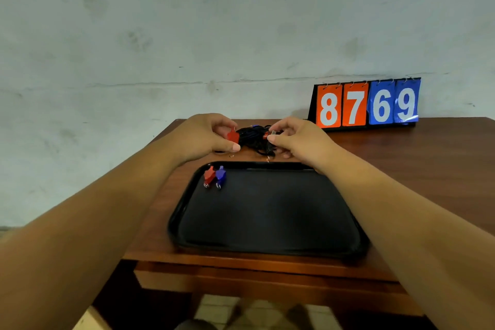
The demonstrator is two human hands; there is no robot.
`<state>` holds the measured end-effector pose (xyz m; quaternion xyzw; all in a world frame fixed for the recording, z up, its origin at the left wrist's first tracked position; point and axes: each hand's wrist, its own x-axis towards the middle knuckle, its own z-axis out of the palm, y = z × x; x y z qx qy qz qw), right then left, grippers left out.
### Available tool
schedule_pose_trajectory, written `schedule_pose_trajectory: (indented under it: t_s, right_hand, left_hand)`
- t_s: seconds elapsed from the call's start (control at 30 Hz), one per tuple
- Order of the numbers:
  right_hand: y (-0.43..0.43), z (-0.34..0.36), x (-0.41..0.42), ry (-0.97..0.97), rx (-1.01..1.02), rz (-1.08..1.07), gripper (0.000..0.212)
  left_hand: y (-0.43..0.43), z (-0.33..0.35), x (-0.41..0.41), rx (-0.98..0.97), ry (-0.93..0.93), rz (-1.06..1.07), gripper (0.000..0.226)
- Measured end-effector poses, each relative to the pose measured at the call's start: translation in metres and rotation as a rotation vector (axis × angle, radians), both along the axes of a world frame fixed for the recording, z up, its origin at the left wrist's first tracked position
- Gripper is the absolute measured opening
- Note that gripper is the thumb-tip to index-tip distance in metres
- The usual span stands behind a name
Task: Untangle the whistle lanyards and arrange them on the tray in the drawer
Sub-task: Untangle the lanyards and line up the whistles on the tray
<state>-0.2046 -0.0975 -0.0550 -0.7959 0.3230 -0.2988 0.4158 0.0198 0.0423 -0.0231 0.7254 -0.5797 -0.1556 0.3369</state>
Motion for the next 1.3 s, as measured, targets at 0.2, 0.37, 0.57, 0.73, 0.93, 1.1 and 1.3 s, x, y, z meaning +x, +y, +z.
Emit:
schedule_pose_trajectory:
  t_s: [0.2, 0.37, 0.57, 0.73, 0.93, 1.1, 1.3]
  right_hand:
    - [0.032, -0.017, 0.024, 0.135, -0.017, 0.01, 0.015]
    - [0.039, -0.029, 0.044, 0.217, -0.06, -0.026, 0.015]
    - [0.033, -0.047, 0.055, 0.282, -0.122, -0.054, 0.021]
    - [0.028, -0.063, 0.055, 0.253, -0.117, -0.062, 0.023]
    - [0.029, -0.064, 0.055, 0.294, -0.131, -0.03, 0.027]
    - [0.029, -0.063, 0.056, 0.287, -0.103, -0.038, 0.029]
    - [0.029, -0.065, 0.056, 0.25, -0.052, -0.049, 0.026]
  left_hand:
    - [0.023, -0.023, 0.0, -0.011, -0.045, -0.064, 0.057]
    - [0.019, -0.052, 0.003, -0.03, -0.058, -0.086, 0.055]
    - [0.004, -0.072, 0.017, -0.002, -0.19, -0.145, 0.059]
    - [-0.005, -0.079, 0.026, -0.001, -0.216, -0.134, 0.06]
    - [-0.01, -0.086, 0.031, -0.021, -0.248, -0.19, 0.058]
    - [-0.01, -0.091, 0.034, -0.013, -0.278, -0.188, 0.062]
    - [-0.012, -0.09, 0.028, 0.004, -0.447, -0.146, 0.052]
